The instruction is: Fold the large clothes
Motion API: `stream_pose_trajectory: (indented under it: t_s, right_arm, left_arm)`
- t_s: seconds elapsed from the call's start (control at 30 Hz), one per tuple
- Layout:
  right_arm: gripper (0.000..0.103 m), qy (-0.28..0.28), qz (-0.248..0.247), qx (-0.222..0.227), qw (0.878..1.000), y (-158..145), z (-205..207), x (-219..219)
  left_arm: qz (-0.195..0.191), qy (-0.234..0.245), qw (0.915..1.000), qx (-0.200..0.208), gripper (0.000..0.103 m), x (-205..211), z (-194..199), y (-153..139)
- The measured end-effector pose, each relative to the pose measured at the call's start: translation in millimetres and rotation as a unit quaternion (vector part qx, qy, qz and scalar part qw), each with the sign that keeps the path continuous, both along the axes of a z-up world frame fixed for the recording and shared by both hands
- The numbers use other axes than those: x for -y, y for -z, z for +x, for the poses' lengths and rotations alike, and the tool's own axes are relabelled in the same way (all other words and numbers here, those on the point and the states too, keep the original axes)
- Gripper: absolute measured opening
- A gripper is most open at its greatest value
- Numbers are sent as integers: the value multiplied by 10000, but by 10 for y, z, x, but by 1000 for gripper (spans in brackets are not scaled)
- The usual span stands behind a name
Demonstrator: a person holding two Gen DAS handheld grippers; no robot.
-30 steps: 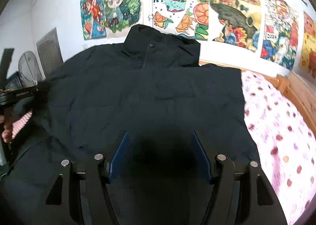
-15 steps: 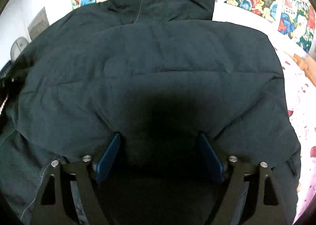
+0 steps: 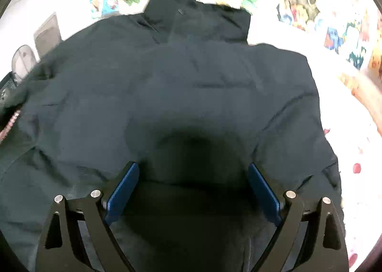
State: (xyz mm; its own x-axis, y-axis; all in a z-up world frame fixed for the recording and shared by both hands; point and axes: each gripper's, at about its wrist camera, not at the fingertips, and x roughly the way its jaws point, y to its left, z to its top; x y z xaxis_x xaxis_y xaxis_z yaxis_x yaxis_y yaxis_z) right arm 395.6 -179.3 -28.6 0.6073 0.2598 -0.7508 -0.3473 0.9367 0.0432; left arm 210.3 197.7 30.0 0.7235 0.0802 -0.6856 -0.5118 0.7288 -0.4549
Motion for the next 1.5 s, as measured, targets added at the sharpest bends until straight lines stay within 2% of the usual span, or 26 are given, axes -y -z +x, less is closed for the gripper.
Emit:
stream_pose_trajectory:
  t_s: [0.07,0.17,0.3,0.37,0.47,0.53,0.6,0.63,0.7,0.73,0.8,0.87,0.93,1.03,1.1,1.17,1.27,1.33,1.5]
  right_arm:
    - [89,-232,100,209,9995,-188,-91,-144]
    - [89,-557,153,355,9977,-339,-209,-360]
    - [89,-985,-13,326,9946,-384,-273,-777]
    - [89,-1078,-111,201,9939,-339,-256,-968]
    - [89,-1089,-381,127,9932,-239,-163,-1237]
    - [89,-971,-536,119,9938,-164,-77,-1362]
    - [89,-926,-519,20,9944,-97,3,-1458]
    - [89,-887,-506,-39,9948,-61,25,-1509]
    - [89,-840,-489,-117,9952,5,65,-1531]
    - [89,-830,-467,-139,9954,29,74,-1527]
    - [89,-811,-374,-107,9959,34,42,-1493]
    - [89,-771,-300,-71,9965,4,8,-1445]
    - [89,-732,-214,-88,9970,-33,-15,-1370]
    - [89,-615,6,-63,9981,-122,-78,-1201]
    - [89,-535,135,-5,9985,-195,-131,-1074]
    - [89,-431,235,85,9988,-266,-184,-934]
    - [89,-216,402,198,9988,-363,-236,-684]
    - [89,-47,490,242,9985,-409,-262,-497]
    - [90,292,559,298,9976,-415,-276,-91]
  left_arm:
    - [-658,-293,9974,70,93,-216,-181,109]
    - [-1231,-882,9881,276,94,-490,-441,223]
    - [-1455,-1578,9754,494,96,-771,-632,309]
    - [-1689,-1935,9647,576,96,-970,-684,393]
    - [-2051,-2010,9549,749,96,-1149,-672,518]
    - [-2069,-2013,9540,814,96,-1196,-599,535]
    - [-1877,-2036,9572,842,94,-1216,-560,512]
    - [-1722,-2065,9597,815,89,-1217,-538,485]
    - [-1402,-2069,9656,716,65,-1224,-508,419]
    - [-1298,-2020,9683,696,59,-1237,-480,387]
    - [-971,-1943,9740,646,31,-1302,-491,282]
    - [-343,-1832,9806,601,13,-1328,-416,69]
    - [162,-1670,9833,704,10,-1305,-359,-123]
    - [943,-1350,9822,902,7,-1147,-190,-451]
    - [1377,-1088,9786,1079,7,-990,-48,-666]
    - [1867,-623,9713,1334,7,-723,117,-911]
    - [2260,142,9591,1698,7,-274,298,-1134]
    - [2386,597,9522,1814,7,19,392,-1204]
    - [2499,1884,9319,1833,6,708,575,-1103]
